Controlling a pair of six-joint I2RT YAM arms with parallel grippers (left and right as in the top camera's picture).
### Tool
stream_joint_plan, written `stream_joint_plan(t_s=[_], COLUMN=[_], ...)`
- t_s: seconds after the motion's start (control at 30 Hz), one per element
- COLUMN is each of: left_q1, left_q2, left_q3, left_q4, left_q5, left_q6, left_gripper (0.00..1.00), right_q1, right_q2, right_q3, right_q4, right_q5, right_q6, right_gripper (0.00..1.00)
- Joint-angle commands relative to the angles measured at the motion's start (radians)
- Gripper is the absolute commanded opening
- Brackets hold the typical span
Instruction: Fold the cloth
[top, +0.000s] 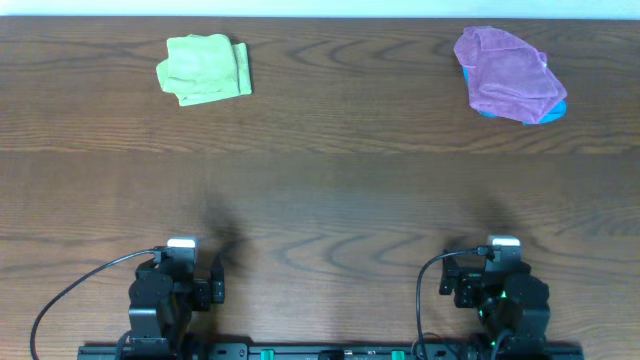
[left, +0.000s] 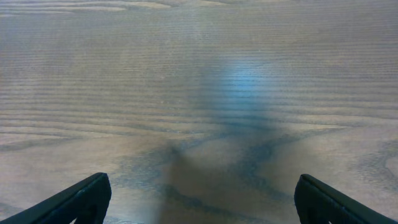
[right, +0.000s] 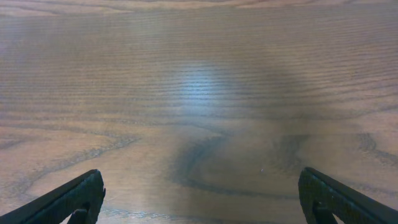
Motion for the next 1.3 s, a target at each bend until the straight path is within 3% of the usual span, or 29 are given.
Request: stream_joint_plan(t_s=[0.0,0.37,0.97,1.27], left_q1=[0.004,0.004,0.004,0.004], left_q2=[-0.008,-0.008,-0.008,-0.008], left_q3=[-0.031,-0.031,-0.031,-0.031], left_q4=[-0.029,-0.029,-0.029,-0.029], left_q5=[-0.007,-0.007,-0.007,-0.007], left_q6=[0.013,0.013,0.013,0.013], left_gripper=[0.96,0.95,0.95,0.95], right_q1=[-0.007,-0.036,-0.205,-0.267], right_q2=[0.011,0.463,1.408,1.732], right_q3=[0.011,0.358,1.188,1.368], right_q4=[-0.002,-0.009,-0.035,0.085], right_q5=[0.009,0.058,0.057,0.035], right_q6=[0.021,0.089,0.115,0.098], right_gripper=[0.99,0.99,0.99,0.99])
